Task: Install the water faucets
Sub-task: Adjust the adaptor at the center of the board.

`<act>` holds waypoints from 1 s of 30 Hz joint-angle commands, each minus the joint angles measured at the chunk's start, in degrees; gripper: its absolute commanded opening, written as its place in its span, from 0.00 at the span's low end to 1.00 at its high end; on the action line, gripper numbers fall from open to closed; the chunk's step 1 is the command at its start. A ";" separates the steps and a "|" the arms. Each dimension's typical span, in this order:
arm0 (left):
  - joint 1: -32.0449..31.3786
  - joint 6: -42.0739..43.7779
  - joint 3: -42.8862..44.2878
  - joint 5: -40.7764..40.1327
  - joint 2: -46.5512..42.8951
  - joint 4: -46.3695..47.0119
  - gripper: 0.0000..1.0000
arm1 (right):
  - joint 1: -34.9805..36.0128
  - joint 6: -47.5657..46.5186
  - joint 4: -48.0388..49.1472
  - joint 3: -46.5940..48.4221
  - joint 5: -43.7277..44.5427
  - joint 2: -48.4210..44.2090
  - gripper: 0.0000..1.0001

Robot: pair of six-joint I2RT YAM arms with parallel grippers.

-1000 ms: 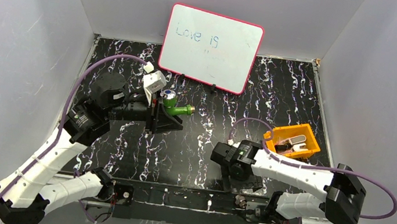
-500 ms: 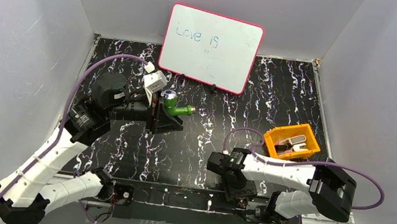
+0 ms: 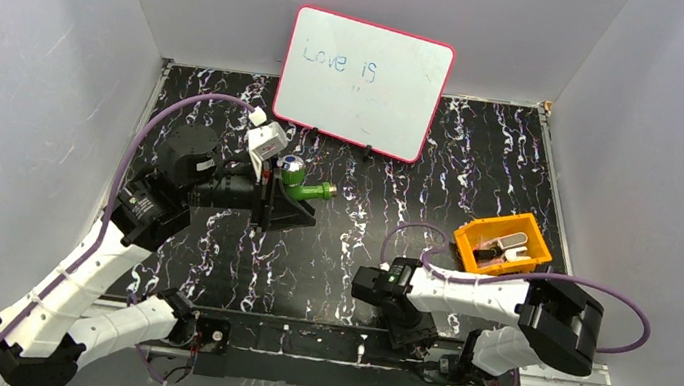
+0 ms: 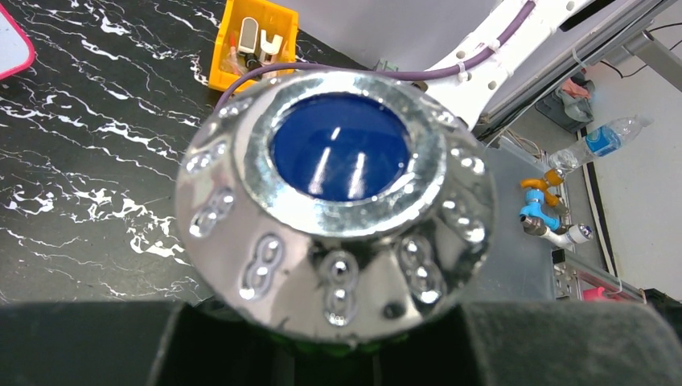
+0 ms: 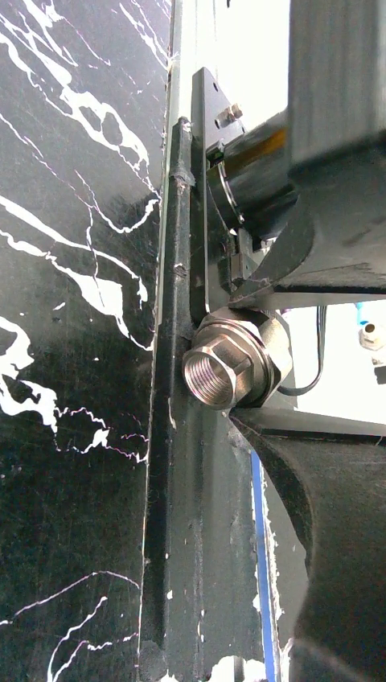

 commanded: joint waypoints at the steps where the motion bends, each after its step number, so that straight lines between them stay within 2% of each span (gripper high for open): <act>1: -0.16 -0.77 -0.14 1.36 -1.41 1.33 0.00 | 0.70 2.05 -1.54 1.34 1.50 -0.21 0.32; 6: -0.12 -0.28 0.53 0.58 -1.54 0.60 0.00 | 1.37 2.18 -2.65 9.55 8.83 -5.61 0.27; 9: -0.16 -0.14 0.85 -0.17 -1.69 0.30 0.00 | 1.38 -1.32 4.80 12.17 11.78 -10.86 0.26; 16: -0.16 -0.07 1.49 -2.46 -2.63 -0.83 0.00 | 1.37 -12.58 36.21 5.27 18.38 -18.11 0.23; 19: -0.16 -0.17 1.72 -3.69 -3.27 -1.09 0.00 | 1.38 -16.71 52.32 -1.91 21.88 -20.66 0.22; 26: -0.16 -0.55 2.05 -3.94 -3.13 -1.24 0.00 | 1.19 -26.73 98.70 -23.84 25.67 -23.51 0.16; 30: -0.16 -0.67 2.12 -3.94 -2.96 -1.28 0.00 | 1.08 -28.41 106.97 -27.61 24.28 -20.28 0.18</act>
